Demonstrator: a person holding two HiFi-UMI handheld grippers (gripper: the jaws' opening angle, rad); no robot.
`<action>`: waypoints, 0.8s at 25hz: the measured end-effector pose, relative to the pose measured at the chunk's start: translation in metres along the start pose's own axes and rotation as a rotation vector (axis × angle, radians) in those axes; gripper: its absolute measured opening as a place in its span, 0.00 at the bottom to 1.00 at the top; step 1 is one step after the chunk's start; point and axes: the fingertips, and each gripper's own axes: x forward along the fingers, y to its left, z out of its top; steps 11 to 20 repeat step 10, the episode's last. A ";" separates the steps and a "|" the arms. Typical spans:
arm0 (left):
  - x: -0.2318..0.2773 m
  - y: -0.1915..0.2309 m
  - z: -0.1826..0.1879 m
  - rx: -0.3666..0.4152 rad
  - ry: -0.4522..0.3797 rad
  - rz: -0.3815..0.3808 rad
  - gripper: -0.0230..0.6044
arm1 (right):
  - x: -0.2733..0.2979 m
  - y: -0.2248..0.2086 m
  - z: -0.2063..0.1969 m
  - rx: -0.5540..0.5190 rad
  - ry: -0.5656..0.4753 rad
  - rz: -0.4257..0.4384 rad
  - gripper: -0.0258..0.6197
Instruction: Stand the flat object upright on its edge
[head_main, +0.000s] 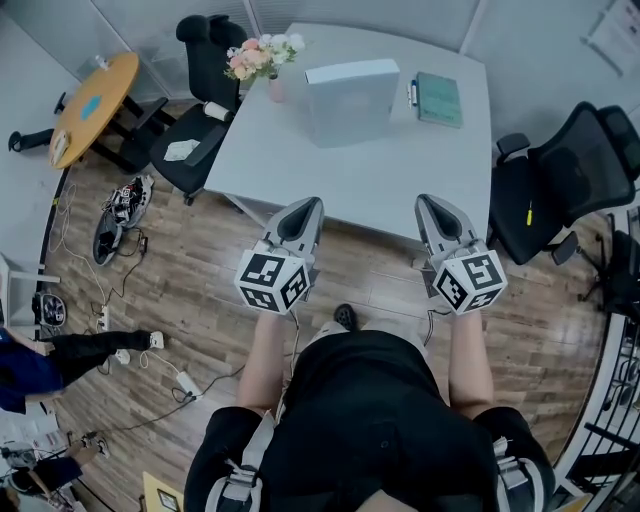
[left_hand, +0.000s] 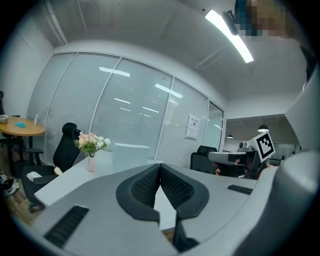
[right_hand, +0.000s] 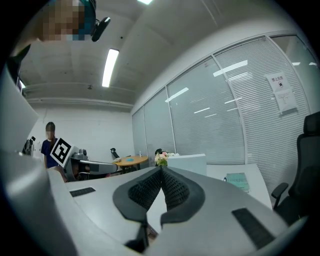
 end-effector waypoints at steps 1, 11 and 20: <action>0.000 0.000 0.001 0.003 0.000 -0.002 0.08 | 0.000 0.001 0.000 -0.005 0.000 0.001 0.06; 0.001 0.003 -0.004 0.009 0.009 -0.015 0.08 | 0.007 0.004 -0.010 -0.021 0.020 0.003 0.06; 0.001 0.003 -0.004 0.009 0.009 -0.015 0.08 | 0.007 0.004 -0.010 -0.021 0.020 0.003 0.06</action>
